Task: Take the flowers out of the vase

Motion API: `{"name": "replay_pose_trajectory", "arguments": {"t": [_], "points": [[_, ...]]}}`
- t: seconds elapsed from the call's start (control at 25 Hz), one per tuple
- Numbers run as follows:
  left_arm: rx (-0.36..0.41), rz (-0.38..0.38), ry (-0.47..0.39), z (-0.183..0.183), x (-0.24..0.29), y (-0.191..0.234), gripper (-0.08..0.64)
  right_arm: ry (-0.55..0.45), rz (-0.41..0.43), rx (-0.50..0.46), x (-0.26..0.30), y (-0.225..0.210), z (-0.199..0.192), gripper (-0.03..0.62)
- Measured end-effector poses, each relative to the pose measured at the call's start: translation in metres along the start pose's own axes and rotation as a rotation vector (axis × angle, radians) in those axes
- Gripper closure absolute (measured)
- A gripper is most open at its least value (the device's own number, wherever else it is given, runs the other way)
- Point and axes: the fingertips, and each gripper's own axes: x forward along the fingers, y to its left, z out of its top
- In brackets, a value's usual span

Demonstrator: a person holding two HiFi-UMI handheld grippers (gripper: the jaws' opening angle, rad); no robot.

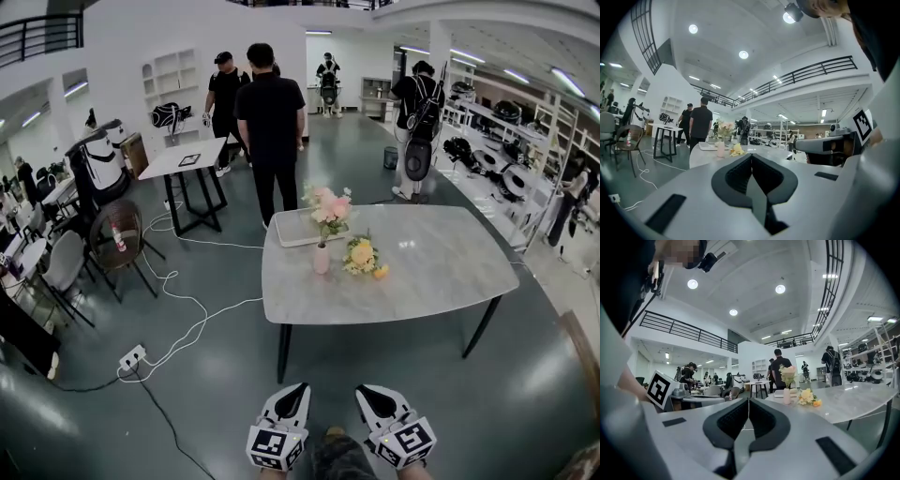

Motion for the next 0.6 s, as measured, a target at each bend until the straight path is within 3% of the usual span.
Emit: {"name": "replay_pose_trajectory", "arguments": {"t": [0.24,0.6], "points": [[0.022,0.002,0.007,0.007,0.05,0.028,0.546,0.012,0.035,-0.014,0.054,-0.034,0.002,0.571],[-0.006,0.017,0.022,0.008,0.115,0.068,0.546,0.067,0.083,-0.003,0.115,-0.077,-0.003,0.571]]}}
